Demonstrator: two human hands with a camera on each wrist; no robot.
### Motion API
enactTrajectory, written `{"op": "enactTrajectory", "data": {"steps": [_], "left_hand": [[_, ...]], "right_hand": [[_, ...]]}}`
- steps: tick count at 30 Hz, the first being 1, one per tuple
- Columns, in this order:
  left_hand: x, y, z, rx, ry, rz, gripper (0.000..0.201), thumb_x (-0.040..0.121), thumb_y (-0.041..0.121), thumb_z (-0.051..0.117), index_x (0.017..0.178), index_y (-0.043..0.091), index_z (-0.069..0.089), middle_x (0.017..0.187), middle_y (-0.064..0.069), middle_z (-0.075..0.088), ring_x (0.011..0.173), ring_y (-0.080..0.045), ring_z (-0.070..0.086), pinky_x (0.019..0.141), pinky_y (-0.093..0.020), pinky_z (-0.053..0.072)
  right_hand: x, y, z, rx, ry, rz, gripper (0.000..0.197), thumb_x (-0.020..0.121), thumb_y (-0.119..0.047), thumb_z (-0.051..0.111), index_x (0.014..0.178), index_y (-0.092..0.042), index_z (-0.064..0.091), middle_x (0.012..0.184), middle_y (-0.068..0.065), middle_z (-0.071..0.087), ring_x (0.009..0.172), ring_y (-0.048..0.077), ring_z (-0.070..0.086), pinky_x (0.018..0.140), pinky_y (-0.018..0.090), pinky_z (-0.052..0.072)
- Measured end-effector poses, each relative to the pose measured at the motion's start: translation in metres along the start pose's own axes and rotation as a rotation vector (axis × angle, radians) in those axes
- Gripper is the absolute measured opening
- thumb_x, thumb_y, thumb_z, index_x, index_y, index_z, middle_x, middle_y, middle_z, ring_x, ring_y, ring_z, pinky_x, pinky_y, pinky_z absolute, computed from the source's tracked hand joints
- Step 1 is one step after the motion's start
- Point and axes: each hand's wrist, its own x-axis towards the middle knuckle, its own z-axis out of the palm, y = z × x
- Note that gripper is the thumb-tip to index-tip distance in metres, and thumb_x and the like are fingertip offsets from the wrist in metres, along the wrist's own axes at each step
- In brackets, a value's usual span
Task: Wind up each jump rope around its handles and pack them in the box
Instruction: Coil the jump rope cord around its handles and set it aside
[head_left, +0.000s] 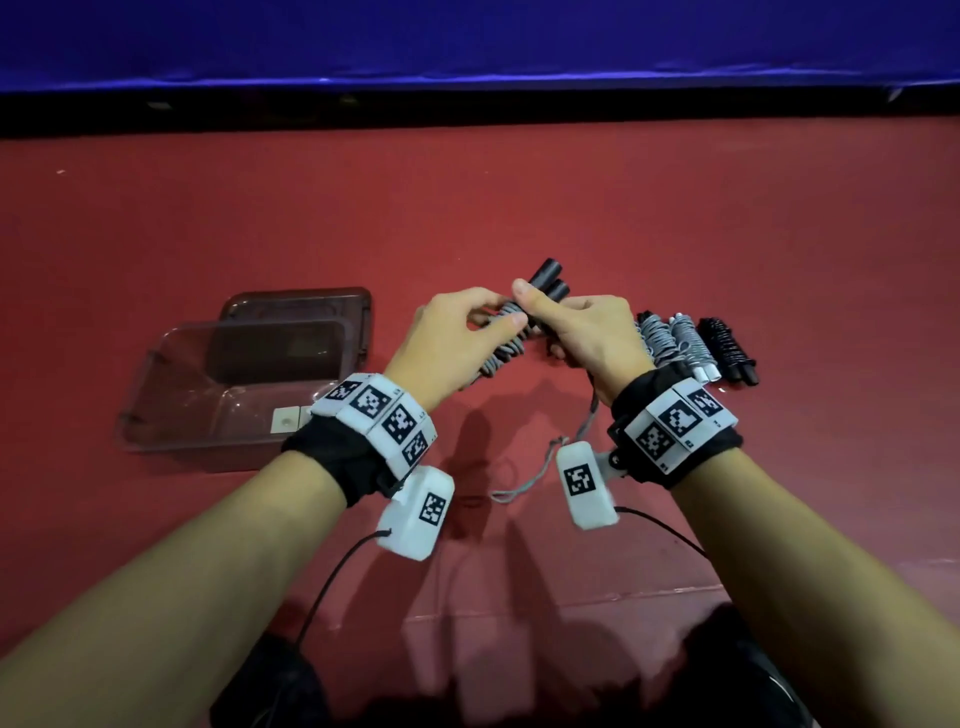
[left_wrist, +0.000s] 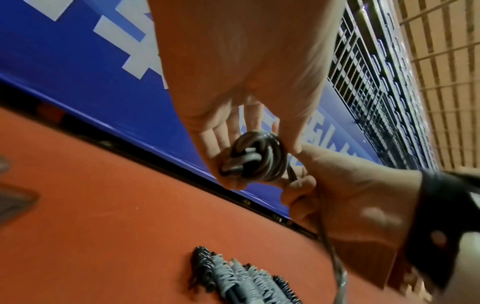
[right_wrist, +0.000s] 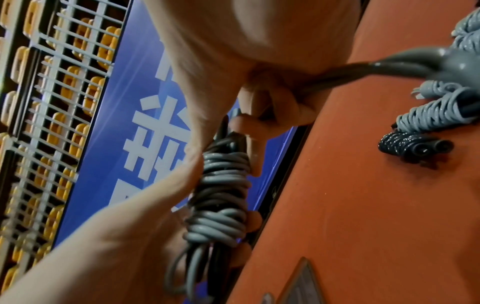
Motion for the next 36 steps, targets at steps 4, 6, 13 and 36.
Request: {"op": "enactTrajectory", "data": {"steps": [4, 6, 13, 36], "left_hand": [[0.005, -0.006, -0.007, -0.199, -0.016, -0.169, 0.017, 0.105, 0.025, 0.055, 0.098, 0.021, 0.071, 0.073, -0.004, 0.071, 0.065, -0.025, 0.07, 0.06, -0.033, 0.053], [0.005, -0.01, -0.008, -0.235, -0.058, -0.207, 0.024, 0.107, 0.024, 0.049, 0.098, 0.02, 0.07, 0.069, -0.006, 0.069, 0.06, -0.028, 0.068, 0.055, -0.031, 0.05], [0.003, -0.007, -0.004, -0.406, 0.05, -0.303, 0.028, 0.108, 0.017, 0.041, 0.097, 0.016, 0.066, 0.066, -0.012, 0.067, 0.045, -0.026, 0.06, 0.044, -0.027, 0.043], [-0.01, 0.014, -0.019, -0.942, -0.377, -0.541, 0.043, 0.104, 0.036, 0.037, 0.107, 0.001, 0.063, 0.076, -0.007, 0.06, 0.051, -0.017, 0.051, 0.042, -0.023, 0.031]], "right_hand": [[0.002, 0.004, -0.004, 0.006, -0.223, -0.031, 0.034, 0.088, -0.043, 0.077, 0.084, -0.01, 0.081, 0.078, 0.019, 0.073, 0.059, 0.018, 0.04, 0.06, 0.032, 0.029], [0.002, 0.006, -0.004, -0.008, -0.258, -0.043, 0.025, 0.089, -0.038, 0.077, 0.077, -0.017, 0.081, 0.072, 0.025, 0.061, 0.06, 0.021, 0.037, 0.057, 0.031, 0.026], [0.001, 0.006, -0.001, 0.144, -0.303, -0.023, 0.012, 0.093, -0.016, 0.073, 0.091, -0.006, 0.08, 0.074, 0.01, 0.065, 0.045, 0.007, 0.028, 0.043, 0.021, 0.021], [-0.002, 0.004, 0.001, 0.173, -0.374, -0.039, 0.027, 0.089, -0.051, 0.067, 0.096, -0.025, 0.072, 0.08, -0.004, 0.059, 0.059, 0.006, 0.045, 0.052, 0.023, 0.025]]}}
